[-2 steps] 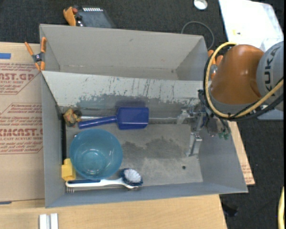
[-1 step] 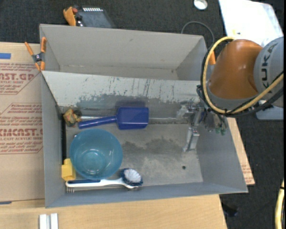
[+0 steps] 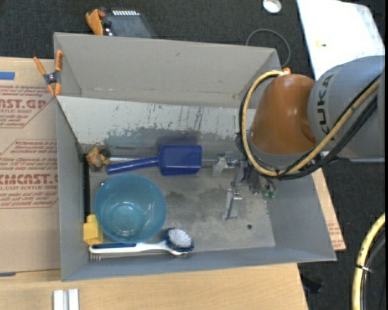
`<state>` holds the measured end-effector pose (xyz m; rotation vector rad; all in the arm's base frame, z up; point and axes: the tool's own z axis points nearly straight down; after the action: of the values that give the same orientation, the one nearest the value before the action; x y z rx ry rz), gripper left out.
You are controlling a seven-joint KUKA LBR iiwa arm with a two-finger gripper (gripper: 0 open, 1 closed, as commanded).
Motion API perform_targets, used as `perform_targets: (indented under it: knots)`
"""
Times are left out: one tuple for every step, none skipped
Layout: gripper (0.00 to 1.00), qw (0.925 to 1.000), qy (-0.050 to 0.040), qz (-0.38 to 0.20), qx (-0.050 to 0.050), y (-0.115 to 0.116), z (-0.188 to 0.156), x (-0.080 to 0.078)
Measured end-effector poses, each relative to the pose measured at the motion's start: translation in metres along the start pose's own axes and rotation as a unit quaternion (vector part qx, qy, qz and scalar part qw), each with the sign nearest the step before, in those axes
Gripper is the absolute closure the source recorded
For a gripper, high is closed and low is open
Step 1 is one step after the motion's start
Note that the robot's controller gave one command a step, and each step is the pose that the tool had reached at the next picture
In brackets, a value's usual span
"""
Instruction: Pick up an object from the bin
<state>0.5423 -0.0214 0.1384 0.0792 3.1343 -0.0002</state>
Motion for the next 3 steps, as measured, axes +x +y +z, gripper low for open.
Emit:
perform_targets:
  knots:
    - [0.00, 0.9988, -0.0023, 0.050, 0.000, 0.015, -0.002, -0.012]
    - [0.00, 0.9999, -0.0016, 0.014, 0.000, 0.051, 0.004, -0.015]
    - [0.00, 0.9999, -0.0039, 0.011, 0.000, 0.065, 0.027, -0.026]
